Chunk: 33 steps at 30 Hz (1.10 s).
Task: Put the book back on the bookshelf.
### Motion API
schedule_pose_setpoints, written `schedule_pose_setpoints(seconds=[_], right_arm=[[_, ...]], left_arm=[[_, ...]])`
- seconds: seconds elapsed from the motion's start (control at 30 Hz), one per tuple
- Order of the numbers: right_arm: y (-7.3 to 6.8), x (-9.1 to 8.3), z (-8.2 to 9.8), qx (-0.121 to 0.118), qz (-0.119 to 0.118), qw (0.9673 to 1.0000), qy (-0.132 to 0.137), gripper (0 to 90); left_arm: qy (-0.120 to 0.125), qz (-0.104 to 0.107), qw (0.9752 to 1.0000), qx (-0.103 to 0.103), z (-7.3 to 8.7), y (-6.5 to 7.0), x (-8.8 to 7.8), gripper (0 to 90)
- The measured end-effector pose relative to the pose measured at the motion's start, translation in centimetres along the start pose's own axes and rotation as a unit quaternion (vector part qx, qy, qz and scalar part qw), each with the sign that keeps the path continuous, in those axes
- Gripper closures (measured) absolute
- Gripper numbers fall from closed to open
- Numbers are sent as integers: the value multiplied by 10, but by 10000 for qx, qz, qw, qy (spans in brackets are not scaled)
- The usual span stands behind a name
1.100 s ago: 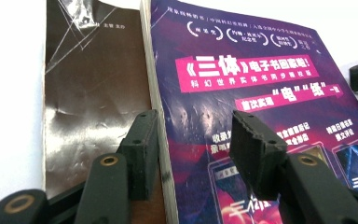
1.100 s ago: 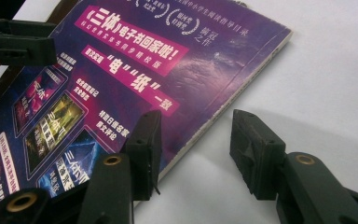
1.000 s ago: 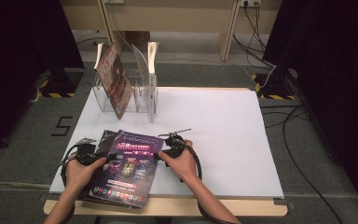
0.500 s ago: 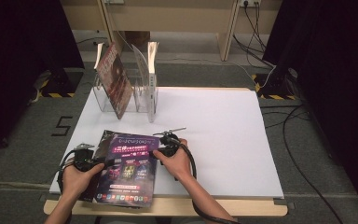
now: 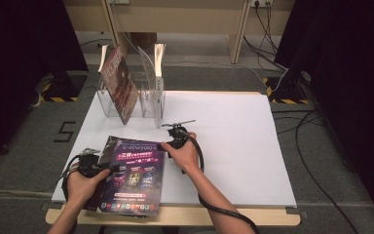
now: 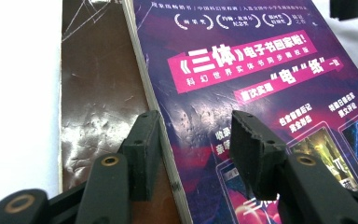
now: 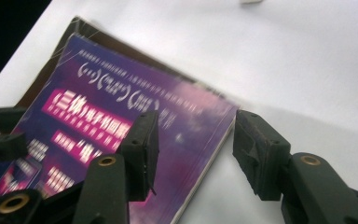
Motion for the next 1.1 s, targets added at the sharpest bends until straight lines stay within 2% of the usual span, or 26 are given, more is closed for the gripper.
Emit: schedule_pose_setpoints(seconds=[0.23,0.4,0.7,0.73,0.83,0.93,1.1], right_arm=[[7,12,-2,76,44,9999,-53,502],[6,15,-5,142,74,9998,-69,496],[8,20,-9,242,-53,9997,-6,494],[7,20,-9,313,-63,9995,-7,495],[7,19,-9,303,-59,9995,51,504],[7,17,-8,516,-115,9986,55,513],[9,14,-6,685,-159,9975,25,517]], left_arm=[[-32,-40,10000,54,0,0,0,525],[-36,-42,10000,57,0,1,0,526],[-11,-68,10000,56,0,1,1,527],[-3,-81,10000,54,0,1,1,528],[12,-163,9999,54,0,1,1,530],[-2,-197,9998,68,1,2,1,534],[-7,-263,9996,108,1,3,1,540]])
Point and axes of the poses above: each handheld gripper's, and its own axes: x roughly forward along the jaws, z roughly out of its underside, y roughly to its right, the point moved 10 cm from there along x, roughly forward along the jaws, and after that the axes turned 6 degrees about y, right-handed, at the moved point
